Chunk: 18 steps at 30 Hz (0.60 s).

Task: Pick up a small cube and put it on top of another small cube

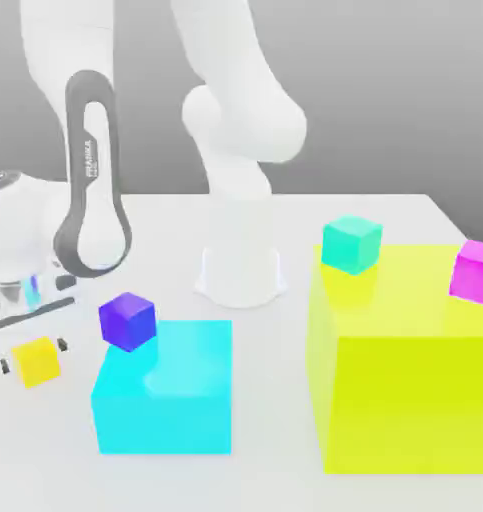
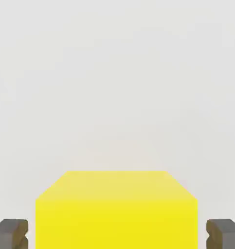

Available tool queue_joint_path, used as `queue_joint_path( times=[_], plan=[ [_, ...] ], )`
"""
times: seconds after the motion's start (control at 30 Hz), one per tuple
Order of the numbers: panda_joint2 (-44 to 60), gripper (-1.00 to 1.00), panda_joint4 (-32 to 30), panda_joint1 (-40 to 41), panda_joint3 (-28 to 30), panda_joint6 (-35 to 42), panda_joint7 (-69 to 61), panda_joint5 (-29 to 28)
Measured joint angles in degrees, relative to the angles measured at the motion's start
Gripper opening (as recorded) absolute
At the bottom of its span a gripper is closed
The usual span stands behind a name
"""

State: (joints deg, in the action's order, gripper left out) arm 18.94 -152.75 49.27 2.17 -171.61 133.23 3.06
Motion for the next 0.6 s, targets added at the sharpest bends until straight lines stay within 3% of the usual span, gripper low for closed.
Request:
queue_joint_path(
  times=[0.2, 0.6],
  plan=[
    [0.0, -1.0, 0.0, 0.0, 0.0, -0.2, 0.0, -0.1],
    [-6.3, -1.0, -1.1, -5.5, 7.2, 5.6, 5.1, -6.9]
  ],
)
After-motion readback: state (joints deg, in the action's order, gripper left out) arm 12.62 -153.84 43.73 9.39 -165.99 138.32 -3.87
